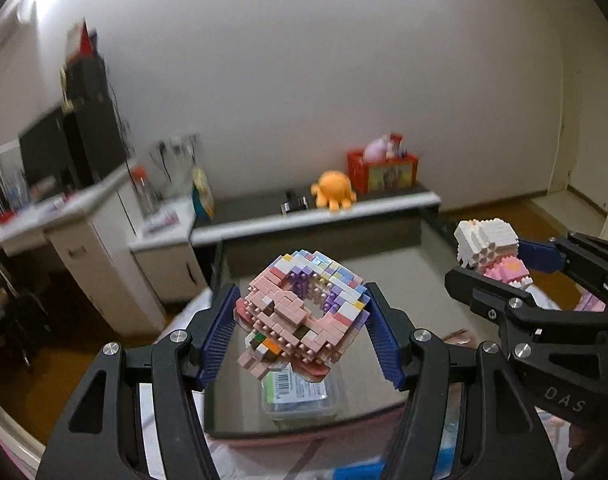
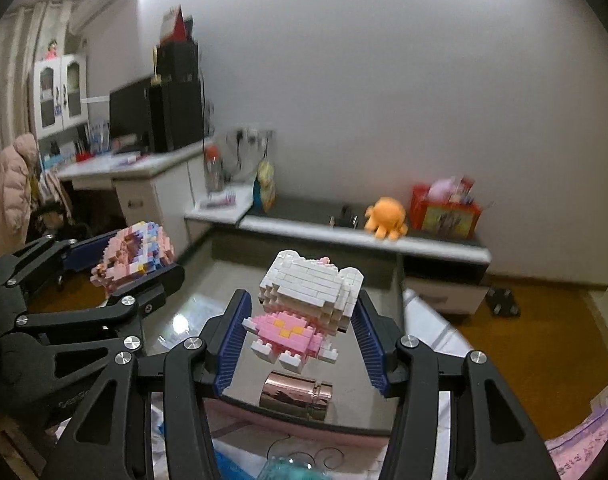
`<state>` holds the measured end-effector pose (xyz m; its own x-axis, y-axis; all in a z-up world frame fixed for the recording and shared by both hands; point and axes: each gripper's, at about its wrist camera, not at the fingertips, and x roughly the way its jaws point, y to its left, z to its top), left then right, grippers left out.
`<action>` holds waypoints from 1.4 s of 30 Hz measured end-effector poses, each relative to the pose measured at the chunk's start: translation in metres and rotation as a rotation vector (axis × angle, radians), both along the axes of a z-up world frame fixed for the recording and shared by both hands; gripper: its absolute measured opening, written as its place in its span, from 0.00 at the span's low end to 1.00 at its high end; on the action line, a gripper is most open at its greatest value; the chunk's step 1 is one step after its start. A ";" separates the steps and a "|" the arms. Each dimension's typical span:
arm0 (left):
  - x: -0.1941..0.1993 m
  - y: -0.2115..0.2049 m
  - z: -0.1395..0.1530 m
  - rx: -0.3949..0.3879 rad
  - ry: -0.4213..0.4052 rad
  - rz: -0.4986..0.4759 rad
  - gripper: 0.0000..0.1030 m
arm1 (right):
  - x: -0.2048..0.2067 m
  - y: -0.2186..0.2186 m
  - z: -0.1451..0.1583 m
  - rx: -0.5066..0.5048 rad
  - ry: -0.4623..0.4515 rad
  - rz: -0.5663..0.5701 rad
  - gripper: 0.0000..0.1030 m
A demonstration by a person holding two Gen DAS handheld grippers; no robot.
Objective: Organize rigid objects
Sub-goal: 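Carry both block figures over the pink tray and release them inside, then withdraw both tools from the tray toward the remaining bed items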
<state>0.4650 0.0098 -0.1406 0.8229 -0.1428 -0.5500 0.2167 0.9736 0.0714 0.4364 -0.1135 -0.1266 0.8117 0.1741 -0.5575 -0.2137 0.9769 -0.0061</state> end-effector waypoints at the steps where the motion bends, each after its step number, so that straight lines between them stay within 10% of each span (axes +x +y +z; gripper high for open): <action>1: 0.011 -0.001 -0.009 0.008 0.036 0.002 0.62 | 0.009 0.001 -0.007 -0.007 0.030 0.000 0.52; 11: 0.057 -0.015 -0.055 0.047 0.187 -0.020 0.62 | 0.058 -0.006 -0.059 0.002 0.252 -0.019 0.52; 20: 0.052 -0.001 -0.044 0.046 0.173 0.024 0.83 | 0.055 -0.016 -0.050 0.029 0.228 -0.046 0.71; 42: -0.224 0.034 0.068 -0.066 -0.375 0.105 1.00 | -0.190 0.002 0.064 0.031 -0.314 -0.046 0.90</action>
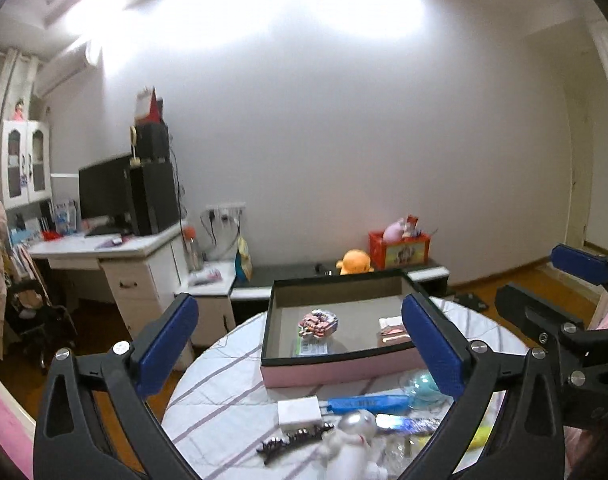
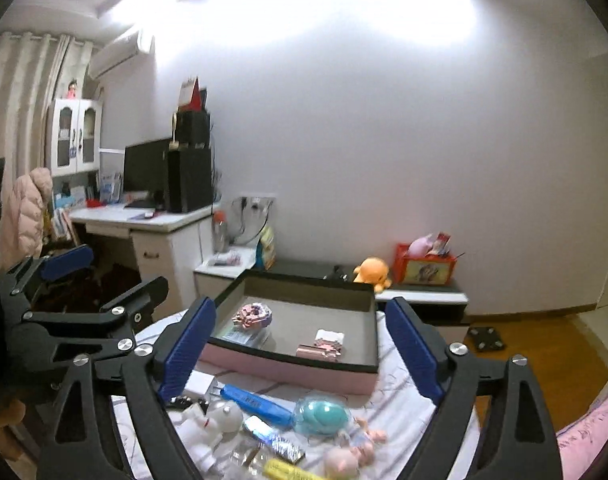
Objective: Organize rigid objects
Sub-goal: 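Withdraw both tools from the tray toward the remaining bed items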
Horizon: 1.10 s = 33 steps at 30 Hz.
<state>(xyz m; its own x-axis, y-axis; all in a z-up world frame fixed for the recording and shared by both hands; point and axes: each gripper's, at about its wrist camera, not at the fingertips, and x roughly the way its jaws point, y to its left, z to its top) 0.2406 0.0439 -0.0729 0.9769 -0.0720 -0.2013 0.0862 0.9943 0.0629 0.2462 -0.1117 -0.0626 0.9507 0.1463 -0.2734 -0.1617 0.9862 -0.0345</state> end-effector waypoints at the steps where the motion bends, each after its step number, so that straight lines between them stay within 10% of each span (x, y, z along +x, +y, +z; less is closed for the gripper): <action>1: -0.010 0.001 0.000 -0.001 -0.019 -0.002 1.00 | -0.013 -0.001 0.000 0.004 -0.024 -0.006 1.00; 16: -0.073 -0.003 -0.019 -0.034 0.005 -0.037 1.00 | -0.081 -0.015 -0.012 0.032 -0.059 -0.048 1.00; 33: -0.028 -0.006 -0.108 -0.026 0.350 -0.100 1.00 | -0.056 -0.032 -0.081 0.061 0.169 -0.078 1.00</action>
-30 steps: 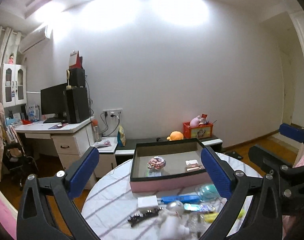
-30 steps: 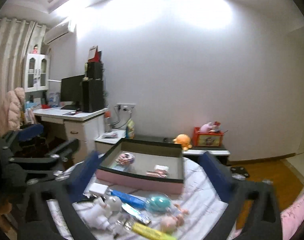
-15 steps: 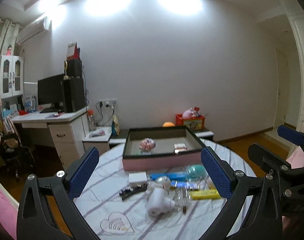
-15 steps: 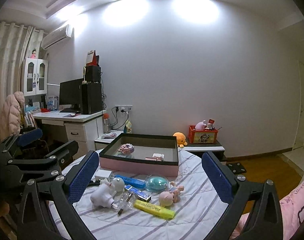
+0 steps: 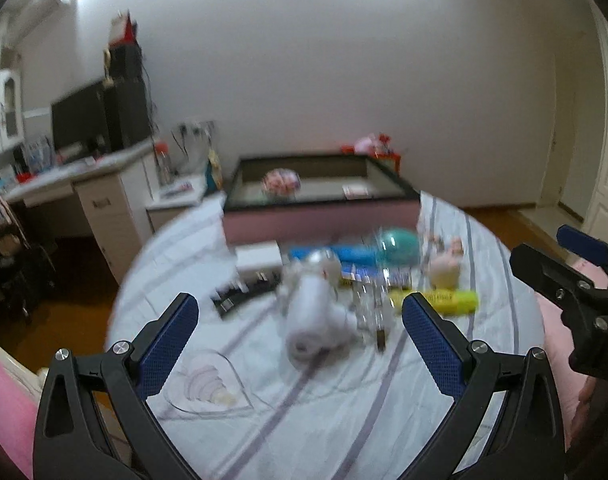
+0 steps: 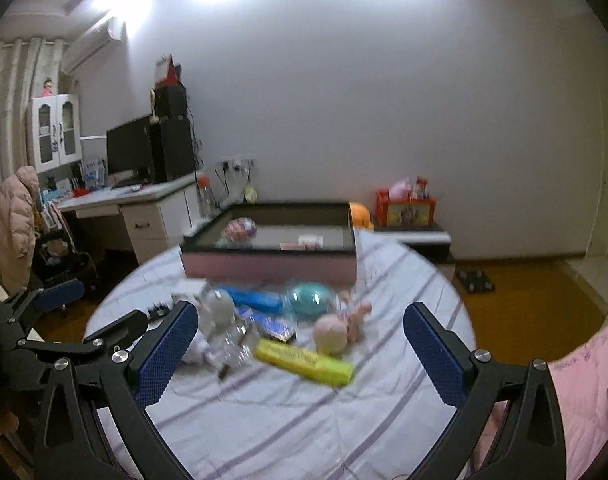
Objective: Organize rigid objects
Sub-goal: 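Withdraw both tools from the tray toward the remaining bed items, then grasp the white hair dryer with the left tool while the right tool grasps the pig doll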
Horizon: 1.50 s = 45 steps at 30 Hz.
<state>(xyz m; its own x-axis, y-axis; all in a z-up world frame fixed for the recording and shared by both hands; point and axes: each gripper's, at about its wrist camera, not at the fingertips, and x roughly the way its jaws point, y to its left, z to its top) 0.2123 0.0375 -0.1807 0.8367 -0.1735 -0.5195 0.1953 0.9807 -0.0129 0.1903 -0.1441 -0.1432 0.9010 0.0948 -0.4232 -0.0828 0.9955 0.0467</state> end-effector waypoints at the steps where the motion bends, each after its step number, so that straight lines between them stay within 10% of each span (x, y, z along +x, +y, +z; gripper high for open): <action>1: 0.005 0.000 -0.006 -0.015 0.028 -0.012 1.00 | 0.003 -0.001 -0.007 0.002 0.021 -0.002 1.00; 16: 0.068 -0.015 -0.056 0.011 0.207 0.035 1.00 | 0.047 -0.024 -0.061 0.037 0.180 -0.033 1.00; 22: 0.073 -0.020 -0.057 -0.023 0.228 -0.039 0.61 | 0.057 -0.030 -0.069 0.040 0.213 -0.048 1.00; 38: 0.055 -0.002 -0.038 0.016 0.180 -0.020 0.61 | 0.121 -0.031 -0.078 0.005 0.358 -0.085 1.00; 45: 0.065 -0.005 -0.040 0.023 0.181 -0.008 0.61 | 0.129 -0.035 -0.085 0.053 0.405 -0.050 0.56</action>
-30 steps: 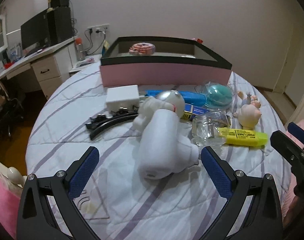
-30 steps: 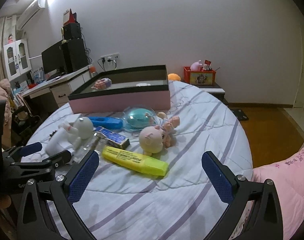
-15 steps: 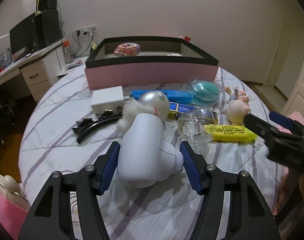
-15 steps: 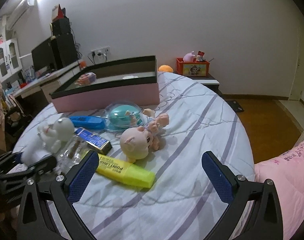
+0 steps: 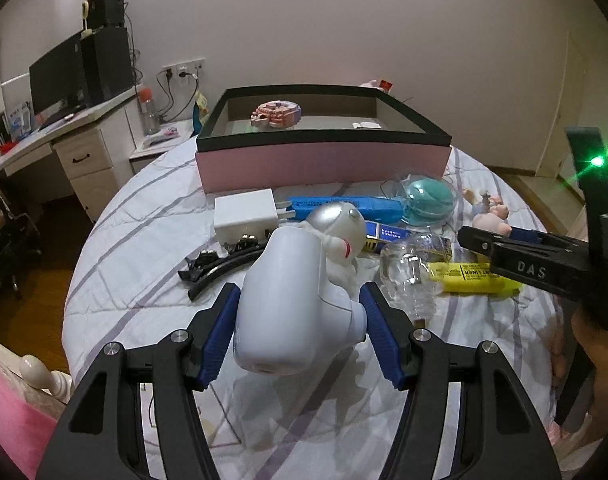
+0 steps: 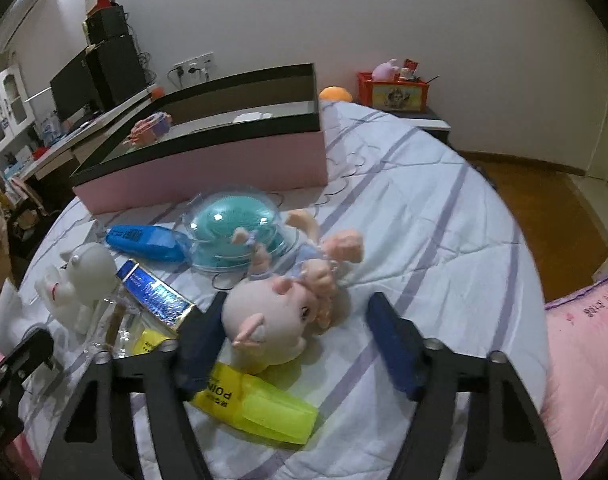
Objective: Organize rigid objects
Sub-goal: 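Grasp the white hair dryer with the left tool while the right tool grasps the pig doll, then lift the hair dryer and pig doll and carry them over the pink tray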
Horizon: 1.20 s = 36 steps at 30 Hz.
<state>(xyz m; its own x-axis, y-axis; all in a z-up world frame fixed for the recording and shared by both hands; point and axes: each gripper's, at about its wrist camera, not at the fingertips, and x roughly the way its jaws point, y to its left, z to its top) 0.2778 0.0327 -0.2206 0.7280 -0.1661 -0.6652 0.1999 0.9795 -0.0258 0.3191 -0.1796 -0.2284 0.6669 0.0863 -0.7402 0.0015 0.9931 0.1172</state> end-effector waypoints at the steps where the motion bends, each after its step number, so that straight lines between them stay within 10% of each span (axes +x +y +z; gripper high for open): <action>1: 0.001 0.000 0.000 -0.005 0.002 -0.003 0.61 | -0.001 0.003 0.001 -0.002 -0.007 0.014 0.51; 14: -0.009 0.001 0.019 -0.029 -0.048 -0.003 0.61 | -0.050 0.014 0.030 0.030 -0.132 0.064 0.51; 36: -0.047 0.003 0.123 -0.045 -0.382 0.030 0.61 | -0.100 0.073 0.136 -0.027 -0.450 0.177 0.51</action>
<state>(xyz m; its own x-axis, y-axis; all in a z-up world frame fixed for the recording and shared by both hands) 0.2307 0.0355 -0.0975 0.9271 -0.1637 -0.3373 0.1745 0.9846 0.0018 0.2188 -0.1066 -0.0924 0.8982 0.2121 -0.3850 -0.2129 0.9762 0.0411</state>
